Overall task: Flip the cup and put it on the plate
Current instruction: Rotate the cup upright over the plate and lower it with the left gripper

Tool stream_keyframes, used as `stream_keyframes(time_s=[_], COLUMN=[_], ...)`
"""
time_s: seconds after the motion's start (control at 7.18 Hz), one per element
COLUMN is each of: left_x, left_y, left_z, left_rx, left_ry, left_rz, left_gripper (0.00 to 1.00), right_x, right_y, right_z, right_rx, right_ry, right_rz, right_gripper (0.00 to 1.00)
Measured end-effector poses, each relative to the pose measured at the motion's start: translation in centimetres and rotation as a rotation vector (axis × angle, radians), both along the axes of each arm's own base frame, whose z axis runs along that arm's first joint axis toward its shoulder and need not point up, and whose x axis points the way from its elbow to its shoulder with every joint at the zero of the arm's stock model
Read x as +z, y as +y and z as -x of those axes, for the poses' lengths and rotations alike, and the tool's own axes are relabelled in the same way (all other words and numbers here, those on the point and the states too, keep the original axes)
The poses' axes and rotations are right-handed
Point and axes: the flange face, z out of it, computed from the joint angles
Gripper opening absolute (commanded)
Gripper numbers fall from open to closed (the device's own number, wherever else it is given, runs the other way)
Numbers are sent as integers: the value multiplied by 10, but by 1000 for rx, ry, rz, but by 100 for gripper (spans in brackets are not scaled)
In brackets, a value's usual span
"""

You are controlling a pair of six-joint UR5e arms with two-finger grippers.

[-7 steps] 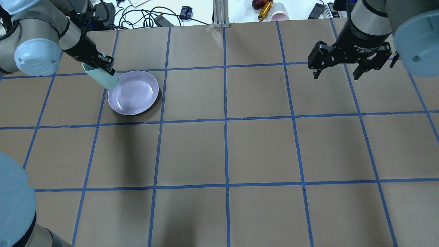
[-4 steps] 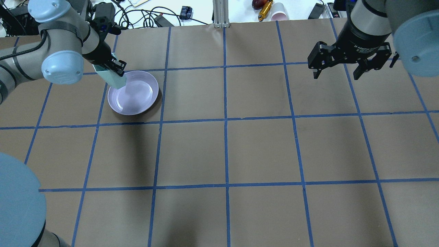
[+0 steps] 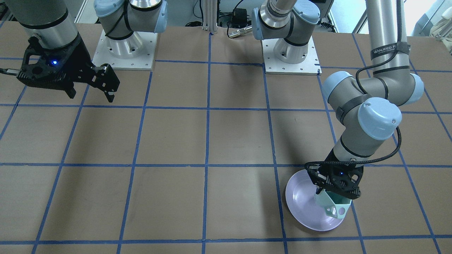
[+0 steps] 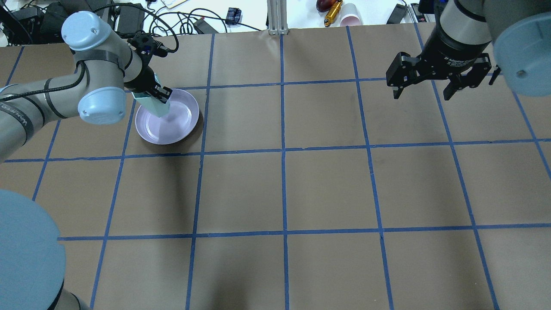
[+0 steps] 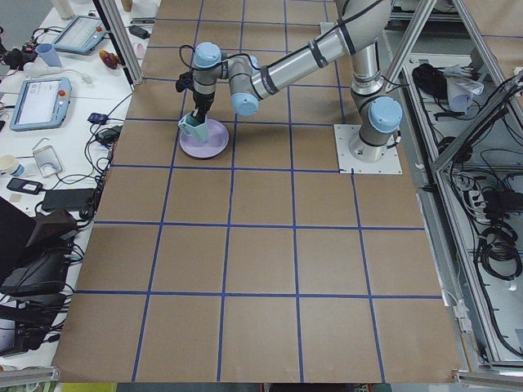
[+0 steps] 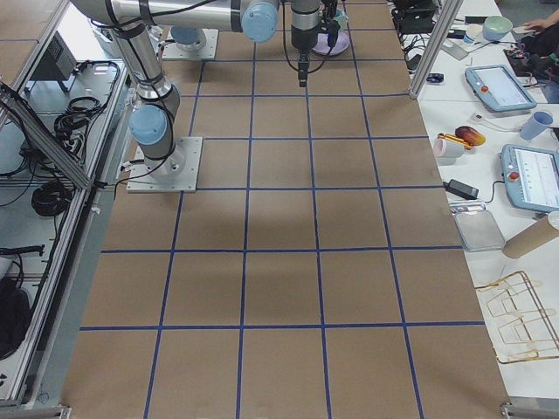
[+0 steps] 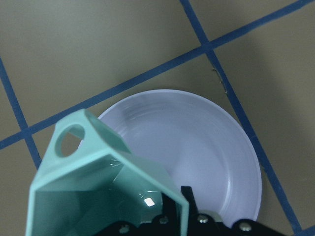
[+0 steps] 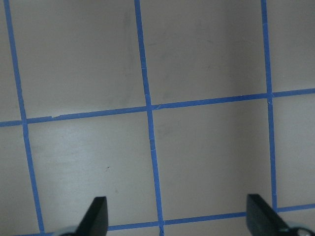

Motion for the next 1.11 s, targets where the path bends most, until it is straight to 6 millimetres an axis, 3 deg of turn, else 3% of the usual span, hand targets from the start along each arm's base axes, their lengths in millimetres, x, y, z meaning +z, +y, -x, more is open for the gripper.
stream_keyframes(time_s=[0.56,1.11], left_x=[-30,-42], left_y=[17,21], left_z=[8,9], left_rx=[-7,-7], left_ry=[0,6], left_rz=[21,2], left_gripper=[0,0], right_x=[0,0], right_y=[0,0], right_z=[0,0], right_rx=[0,0], right_ry=[0,0], right_rz=[0,0], right_gripper=[100,100])
